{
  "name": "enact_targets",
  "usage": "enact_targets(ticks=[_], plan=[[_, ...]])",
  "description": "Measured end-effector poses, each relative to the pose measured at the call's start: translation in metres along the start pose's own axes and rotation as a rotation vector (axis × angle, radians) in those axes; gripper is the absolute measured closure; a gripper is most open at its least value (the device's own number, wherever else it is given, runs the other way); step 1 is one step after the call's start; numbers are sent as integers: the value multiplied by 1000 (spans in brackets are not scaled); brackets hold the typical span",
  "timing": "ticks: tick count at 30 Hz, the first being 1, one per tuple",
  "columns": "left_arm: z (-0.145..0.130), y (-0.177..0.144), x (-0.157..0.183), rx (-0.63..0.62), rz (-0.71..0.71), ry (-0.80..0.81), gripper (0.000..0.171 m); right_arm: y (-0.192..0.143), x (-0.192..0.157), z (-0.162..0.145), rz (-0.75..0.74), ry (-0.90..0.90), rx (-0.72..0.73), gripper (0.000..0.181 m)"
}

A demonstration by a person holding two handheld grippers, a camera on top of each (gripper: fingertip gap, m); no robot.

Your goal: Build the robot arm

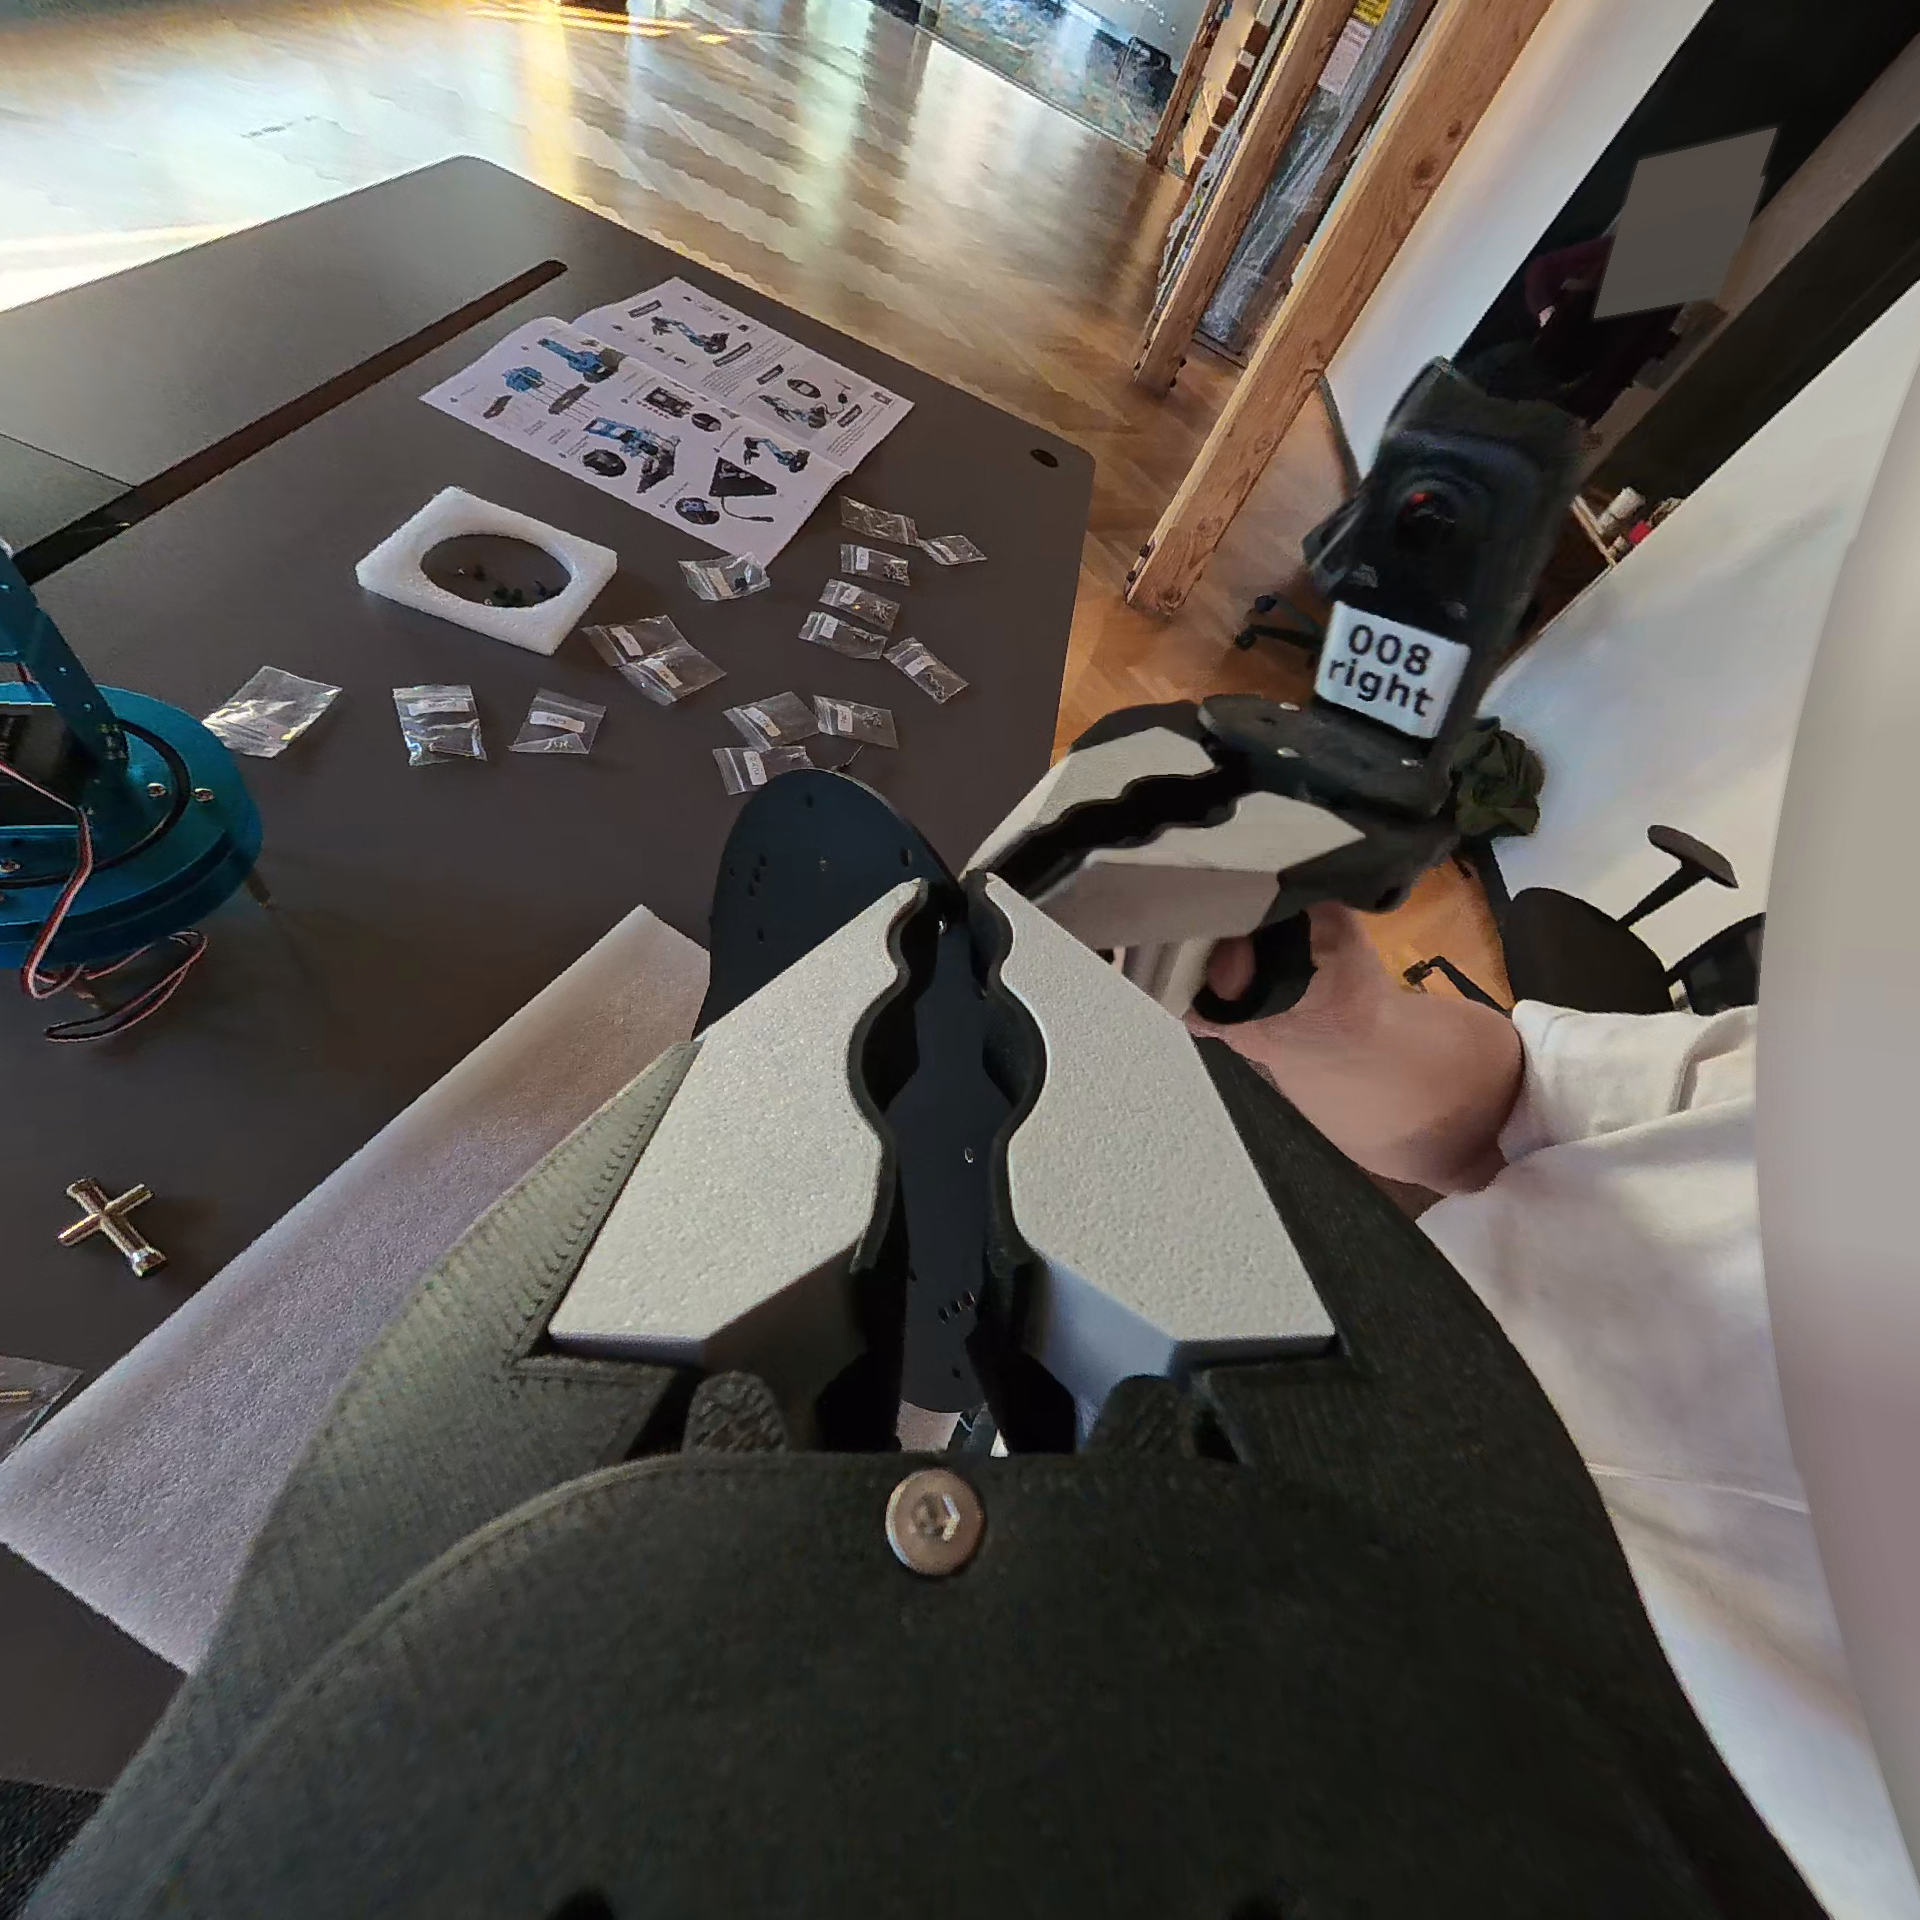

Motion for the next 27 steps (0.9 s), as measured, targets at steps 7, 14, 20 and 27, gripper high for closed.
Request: enact_targets(ticks=[7, 14, 20, 27], plan=[[0, 1, 0, -1, -5, -9, 167, 0, -7, -6, -193, -670, -102, 170], [0, 2, 1, 0, 1, 1, 168, 3, -9, -1, -243, -697, -101, 177], [0, 0, 0, 11, 5, -4, 168, 3, 1, 0, -18, 85, 3, 178], [0, 0, -1, 14, 3, -9, 168, -10, -2, 2, -77, -270, 83, 160]])
Point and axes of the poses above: each gripper's, where its closed fingertips meet, y out along the fingers, z out of its top, x = y × z across the jaws, the point moved 5 cm from there along -y, back along the fingers, and after that the axes turned 5 degrees about z, right-handed, at the moved point
